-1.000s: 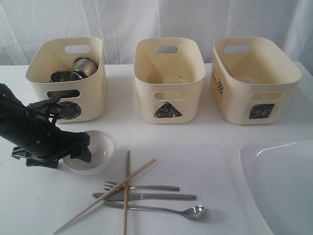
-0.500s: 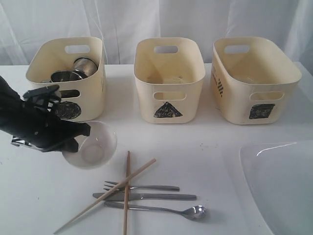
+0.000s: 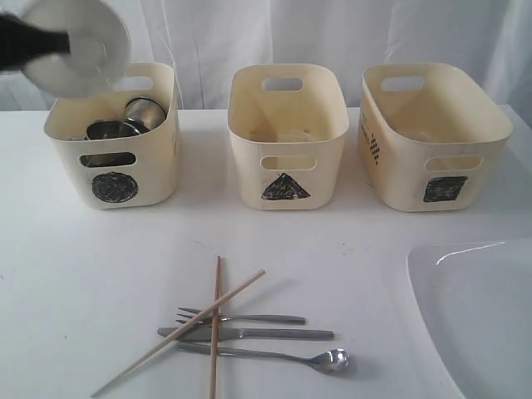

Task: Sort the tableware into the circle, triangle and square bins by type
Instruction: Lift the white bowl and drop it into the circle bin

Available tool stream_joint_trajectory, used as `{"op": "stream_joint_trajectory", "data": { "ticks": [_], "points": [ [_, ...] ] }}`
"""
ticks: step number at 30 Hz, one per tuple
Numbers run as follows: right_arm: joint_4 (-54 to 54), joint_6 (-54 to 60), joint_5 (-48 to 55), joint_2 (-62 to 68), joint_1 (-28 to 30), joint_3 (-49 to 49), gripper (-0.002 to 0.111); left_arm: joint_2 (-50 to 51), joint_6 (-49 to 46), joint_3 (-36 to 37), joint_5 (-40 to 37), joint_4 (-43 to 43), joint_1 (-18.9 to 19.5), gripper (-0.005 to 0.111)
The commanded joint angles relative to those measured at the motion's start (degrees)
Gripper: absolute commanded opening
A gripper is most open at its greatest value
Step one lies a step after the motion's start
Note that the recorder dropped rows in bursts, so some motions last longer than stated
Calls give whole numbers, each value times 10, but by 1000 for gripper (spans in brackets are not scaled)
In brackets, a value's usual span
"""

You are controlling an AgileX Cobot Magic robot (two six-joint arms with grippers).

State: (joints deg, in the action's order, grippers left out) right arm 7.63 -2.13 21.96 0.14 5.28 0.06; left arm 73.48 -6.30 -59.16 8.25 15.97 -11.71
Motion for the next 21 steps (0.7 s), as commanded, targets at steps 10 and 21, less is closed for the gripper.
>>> {"op": "stream_joint_trajectory", "data": {
  "ticks": [10,21],
  "points": [
    [-1,5,-8,-1,-1,-1,0,288,-84,-183,215,-21,19,0],
    [-1,5,-8,-1,-1,-1,0,385,-93,-272,180,-131,13,0]
  ]
}}
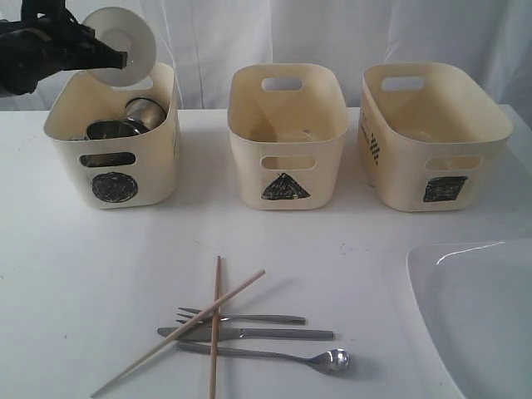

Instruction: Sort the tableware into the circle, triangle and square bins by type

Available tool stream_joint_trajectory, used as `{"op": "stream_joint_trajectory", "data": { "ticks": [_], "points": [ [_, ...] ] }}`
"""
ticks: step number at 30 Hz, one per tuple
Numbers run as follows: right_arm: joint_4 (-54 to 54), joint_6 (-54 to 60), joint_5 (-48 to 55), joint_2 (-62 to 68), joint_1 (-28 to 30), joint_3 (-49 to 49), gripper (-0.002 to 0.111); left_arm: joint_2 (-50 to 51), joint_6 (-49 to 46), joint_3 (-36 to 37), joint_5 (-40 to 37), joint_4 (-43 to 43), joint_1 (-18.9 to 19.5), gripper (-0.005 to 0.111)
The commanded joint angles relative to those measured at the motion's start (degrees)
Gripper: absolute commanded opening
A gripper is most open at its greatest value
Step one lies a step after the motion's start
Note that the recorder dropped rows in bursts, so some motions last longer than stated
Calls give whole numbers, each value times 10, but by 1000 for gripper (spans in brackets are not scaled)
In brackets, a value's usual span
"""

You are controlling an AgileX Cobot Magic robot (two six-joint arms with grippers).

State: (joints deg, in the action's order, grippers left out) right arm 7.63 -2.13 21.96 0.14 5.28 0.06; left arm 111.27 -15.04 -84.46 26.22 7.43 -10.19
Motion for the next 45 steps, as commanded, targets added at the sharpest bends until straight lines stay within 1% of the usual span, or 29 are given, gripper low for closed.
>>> {"op": "stream_joint_trajectory", "data": {
  "ticks": [1,5,7,8,9,10,11,12,13,14,15,18,20,21,22,23,25,26,27,29,32,35,38,42,45],
  "points": [
    [-1,5,-8,-1,-1,-1,0,11,-6,-24,-1,-47,-2,0],
    [-1,5,-8,-1,-1,-1,0,30,-6,-37,-19,-50,-2,0],
    [-1,5,-8,-1,-1,-1,0,37,-28,-37,-41,-63,-2,6],
    [-1,5,-8,-1,-1,-1,0,39,-56,-37,-51,-83,-2,17],
    [-1,5,-8,-1,-1,-1,0,39,-65,-37,-49,-95,-2,24],
    [-1,5,-8,-1,-1,-1,0,39,-71,-37,-40,-106,-2,39],
    [-1,5,-8,-1,-1,-1,0,39,-71,-37,-31,-106,-2,47],
    [-1,5,-8,-1,-1,-1,0,39,-66,-37,-14,-106,-2,58],
    [-1,5,-8,-1,-1,-1,0,39,-57,-37,-4,-106,-2,66],
    [-1,5,-8,-1,-1,-1,0,34,-43,-37,-3,-106,-2,71],
    [-1,5,-8,-1,-1,-1,0,26,-41,-37,-2,-105,-2,72],
    [-1,5,-8,-1,-1,-1,0,-23,-42,-37,9,-105,-2,72],
    [-1,5,-8,-1,-1,-1,0,-69,-42,-37,-25,-94,-2,68],
    [-1,5,-8,-1,-1,-1,0,-90,-42,-37,-52,-78,-2,62],
    [-1,5,-8,-1,-1,-1,0,-112,-42,-36,-86,-55,-2,54],
    [-1,5,-8,-1,-1,-1,0,-131,-48,-36,-130,-33,-2,42],
    [-1,5,-8,-1,-1,-1,0,-173,-54,-36,-226,-5,-1,12],
    [-1,5,-8,-1,-1,-1,0,-195,-56,-36,-273,-2,3,1],
    [-1,5,-8,-1,-1,-1,0,-217,-55,-36,-344,-3,8,0],
    [-1,5,-8,-1,-1,-1,0,-238,-51,-28,-397,-1,10,0],
    [-1,5,-8,-1,-1,-1,0,-267,-24,2,-437,9,15,0],
    [-1,5,-8,-1,-1,-1,0,-303,47,56,-436,13,28,0],
    [-1,5,-8,-1,-1,-1,0,-357,115,140,-412,13,54,0],
    [-1,5,-8,-1,-1,-1,0,-484,105,259,-366,-11,104,0],
    [-1,5,-8,-1,-1,-1,0,-591,101,314,-372,-41,140,0]
  ]
}}
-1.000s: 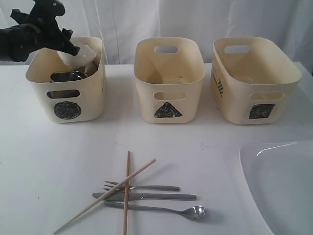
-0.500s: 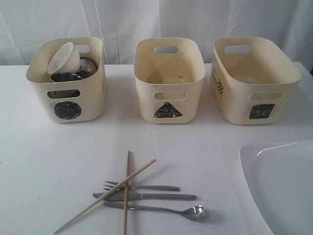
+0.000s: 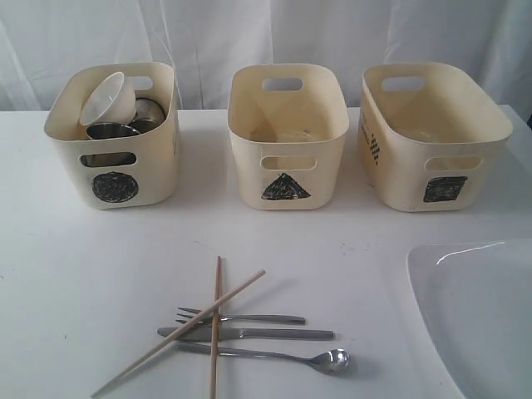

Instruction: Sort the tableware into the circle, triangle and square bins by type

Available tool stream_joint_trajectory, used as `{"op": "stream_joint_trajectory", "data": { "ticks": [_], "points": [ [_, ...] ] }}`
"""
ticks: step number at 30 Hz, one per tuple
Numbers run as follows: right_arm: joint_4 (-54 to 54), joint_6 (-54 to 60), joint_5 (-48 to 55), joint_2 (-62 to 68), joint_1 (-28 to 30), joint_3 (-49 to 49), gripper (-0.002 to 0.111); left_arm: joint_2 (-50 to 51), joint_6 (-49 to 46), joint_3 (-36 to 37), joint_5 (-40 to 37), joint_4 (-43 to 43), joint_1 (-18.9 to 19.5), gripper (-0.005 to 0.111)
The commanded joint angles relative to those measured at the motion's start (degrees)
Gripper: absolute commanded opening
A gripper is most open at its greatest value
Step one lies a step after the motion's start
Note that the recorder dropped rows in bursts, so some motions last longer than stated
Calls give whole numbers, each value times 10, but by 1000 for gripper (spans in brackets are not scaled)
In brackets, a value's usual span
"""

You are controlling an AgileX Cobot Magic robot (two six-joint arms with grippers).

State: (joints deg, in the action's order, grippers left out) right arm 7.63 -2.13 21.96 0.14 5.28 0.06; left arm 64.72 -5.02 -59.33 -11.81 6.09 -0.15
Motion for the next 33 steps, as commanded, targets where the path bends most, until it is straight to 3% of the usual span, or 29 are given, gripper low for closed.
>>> {"op": "stream_joint_trajectory", "data": {
  "ticks": [1,6,9,13,19,21,28,30,33],
  "points": [
    [-1,5,-8,-1,-1,-1,0,-164,1,77,4,-31,49,0],
    [-1,5,-8,-1,-1,-1,0,-328,4,107,5,-26,56,0],
    [-1,5,-8,-1,-1,-1,0,-402,1,108,-35,-30,55,0],
    [-1,5,-8,-1,-1,-1,0,-449,4,111,-137,-30,55,0],
    [-1,5,-8,-1,-1,-1,0,-481,13,166,-201,-19,55,0],
    [-1,5,-8,-1,-1,-1,0,-495,43,203,-212,-50,55,0],
    [-1,5,-8,-1,-1,-1,0,-520,222,377,-108,1,55,0],
    [-1,5,-8,-1,-1,-1,0,-520,233,410,-98,49,55,0],
    [-1,5,-8,-1,-1,-1,0,-520,230,430,-117,23,55,0]
  ]
}}
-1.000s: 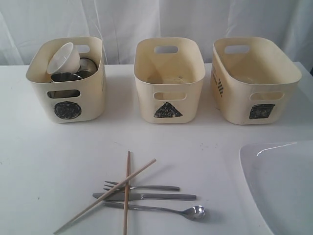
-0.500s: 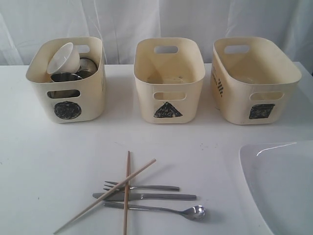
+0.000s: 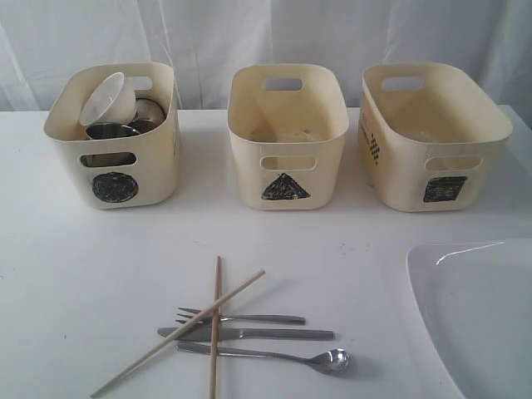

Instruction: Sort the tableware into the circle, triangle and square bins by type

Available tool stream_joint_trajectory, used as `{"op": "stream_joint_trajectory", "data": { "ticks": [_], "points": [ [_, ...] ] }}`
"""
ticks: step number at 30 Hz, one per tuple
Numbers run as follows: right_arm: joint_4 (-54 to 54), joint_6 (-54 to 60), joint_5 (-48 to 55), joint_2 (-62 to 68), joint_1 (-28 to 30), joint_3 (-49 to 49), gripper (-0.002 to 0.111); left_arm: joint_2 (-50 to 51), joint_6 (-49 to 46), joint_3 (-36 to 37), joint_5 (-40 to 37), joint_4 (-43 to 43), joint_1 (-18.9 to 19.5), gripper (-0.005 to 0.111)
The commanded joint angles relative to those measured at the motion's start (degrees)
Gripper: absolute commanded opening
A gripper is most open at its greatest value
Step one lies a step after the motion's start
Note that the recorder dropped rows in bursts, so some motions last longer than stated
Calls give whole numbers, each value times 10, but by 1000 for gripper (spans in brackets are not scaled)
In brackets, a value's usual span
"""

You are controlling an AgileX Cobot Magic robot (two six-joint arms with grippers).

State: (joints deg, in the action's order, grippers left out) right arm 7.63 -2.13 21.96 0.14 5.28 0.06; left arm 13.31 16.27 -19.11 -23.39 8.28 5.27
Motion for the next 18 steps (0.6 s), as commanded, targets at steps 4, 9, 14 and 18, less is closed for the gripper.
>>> {"op": "stream_joint_trajectory", "data": {
  "ticks": [4,9,14,18],
  "points": [
    [-1,5,-8,-1,-1,-1,0,-6,-4,30,-43,-77,1,0],
    [-1,5,-8,-1,-1,-1,0,-6,7,30,-66,-141,1,0],
    [-1,5,-8,-1,-1,-1,0,-9,111,57,4,-184,1,0],
    [-1,5,-8,-1,-1,-1,0,-22,203,131,119,-286,3,0]
  ]
}}
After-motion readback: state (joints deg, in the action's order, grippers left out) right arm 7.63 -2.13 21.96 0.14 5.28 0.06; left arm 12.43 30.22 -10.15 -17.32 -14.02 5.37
